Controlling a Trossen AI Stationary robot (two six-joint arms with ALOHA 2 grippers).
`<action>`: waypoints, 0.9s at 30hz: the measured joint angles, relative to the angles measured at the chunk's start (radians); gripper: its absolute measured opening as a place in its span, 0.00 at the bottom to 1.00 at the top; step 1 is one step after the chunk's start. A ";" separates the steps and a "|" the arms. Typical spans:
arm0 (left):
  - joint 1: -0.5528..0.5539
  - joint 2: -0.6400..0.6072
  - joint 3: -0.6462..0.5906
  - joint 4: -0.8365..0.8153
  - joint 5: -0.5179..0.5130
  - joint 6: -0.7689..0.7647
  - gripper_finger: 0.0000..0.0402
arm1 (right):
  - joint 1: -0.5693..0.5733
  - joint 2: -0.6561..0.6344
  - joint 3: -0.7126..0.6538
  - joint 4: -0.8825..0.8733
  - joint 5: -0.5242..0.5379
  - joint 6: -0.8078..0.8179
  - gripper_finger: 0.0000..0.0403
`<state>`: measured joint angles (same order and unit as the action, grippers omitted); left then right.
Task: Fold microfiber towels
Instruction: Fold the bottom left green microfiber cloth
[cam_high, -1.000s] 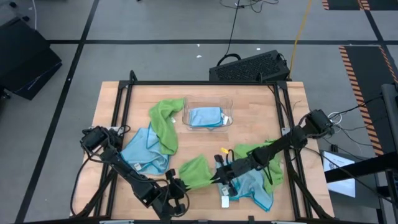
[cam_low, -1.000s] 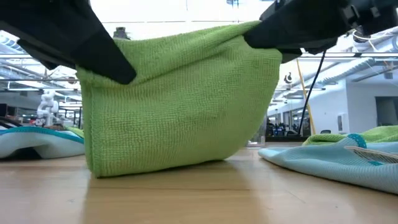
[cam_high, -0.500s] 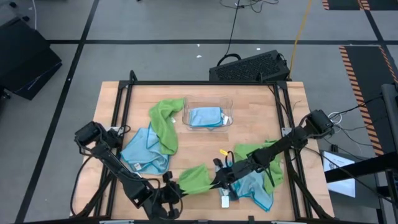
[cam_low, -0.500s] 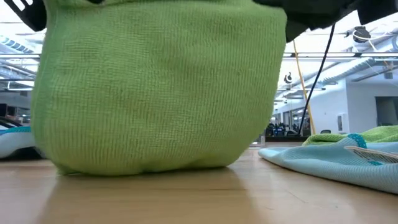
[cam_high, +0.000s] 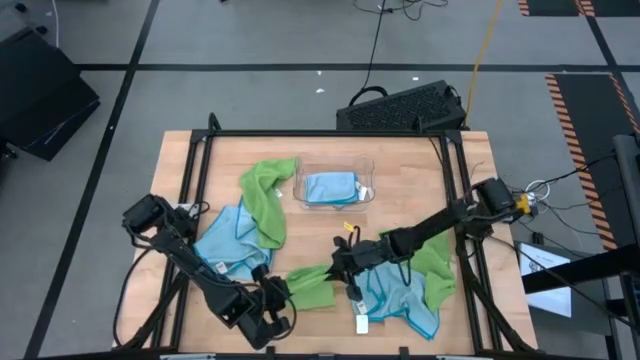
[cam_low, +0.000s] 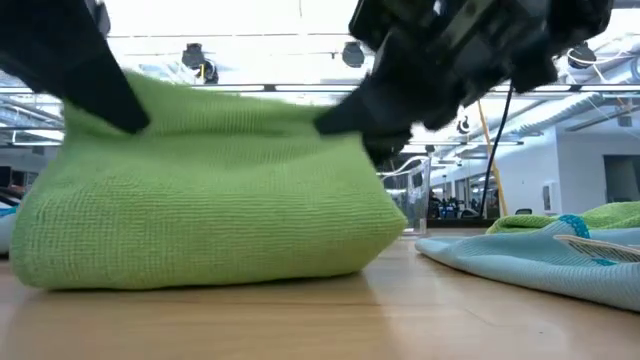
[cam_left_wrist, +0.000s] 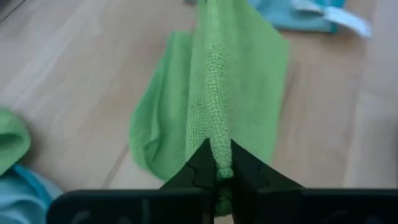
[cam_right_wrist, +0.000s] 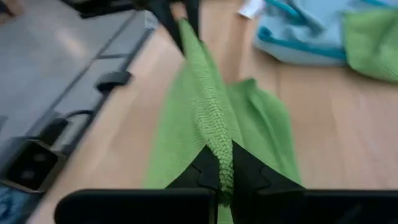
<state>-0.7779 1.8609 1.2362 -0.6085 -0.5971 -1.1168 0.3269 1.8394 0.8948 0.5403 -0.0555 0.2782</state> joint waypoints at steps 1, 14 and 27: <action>0.008 0.009 0.000 0.000 0.016 -0.012 0.06 | -0.004 0.010 0.000 0.002 0.000 0.006 0.02; 0.064 0.049 0.000 -0.064 0.032 0.011 0.08 | -0.006 0.070 -0.002 0.004 0.033 0.017 0.03; 0.094 0.053 0.000 -0.083 0.036 -0.012 0.25 | 0.004 0.066 -0.003 -0.043 0.150 -0.006 0.22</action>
<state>-0.6835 1.9141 1.2362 -0.6919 -0.5610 -1.1288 0.3305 1.9056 0.8921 0.4971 0.0945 0.2725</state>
